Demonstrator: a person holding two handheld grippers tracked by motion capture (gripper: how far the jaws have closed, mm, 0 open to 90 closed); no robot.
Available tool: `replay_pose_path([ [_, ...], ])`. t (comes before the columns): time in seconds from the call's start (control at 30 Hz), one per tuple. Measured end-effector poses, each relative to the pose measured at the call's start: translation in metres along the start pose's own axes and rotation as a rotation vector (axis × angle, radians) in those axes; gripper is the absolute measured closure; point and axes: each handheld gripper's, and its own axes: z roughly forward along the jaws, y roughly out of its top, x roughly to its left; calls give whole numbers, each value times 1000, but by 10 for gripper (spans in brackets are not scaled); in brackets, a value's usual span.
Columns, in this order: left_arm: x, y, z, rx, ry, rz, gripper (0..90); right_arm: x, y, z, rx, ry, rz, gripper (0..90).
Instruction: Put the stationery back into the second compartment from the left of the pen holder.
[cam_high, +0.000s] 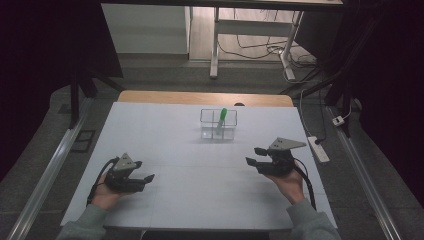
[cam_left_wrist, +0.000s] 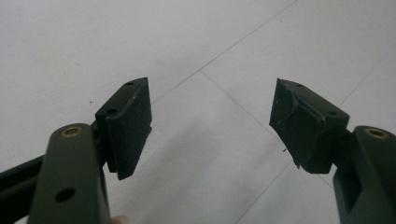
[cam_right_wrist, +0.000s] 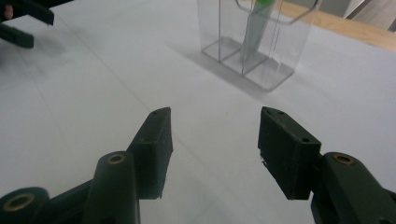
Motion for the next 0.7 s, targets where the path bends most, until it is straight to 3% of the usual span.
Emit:
replay_pose_path([
  [0.27, 0, 1, 0, -3, 0, -1, 293, -1, -25, -14, 13, -3, 11, 441],
  [0.7, 0, 2, 1, -5, -8, -1, 293, -2, -36, -17, 5, -2, -15, 432],
])
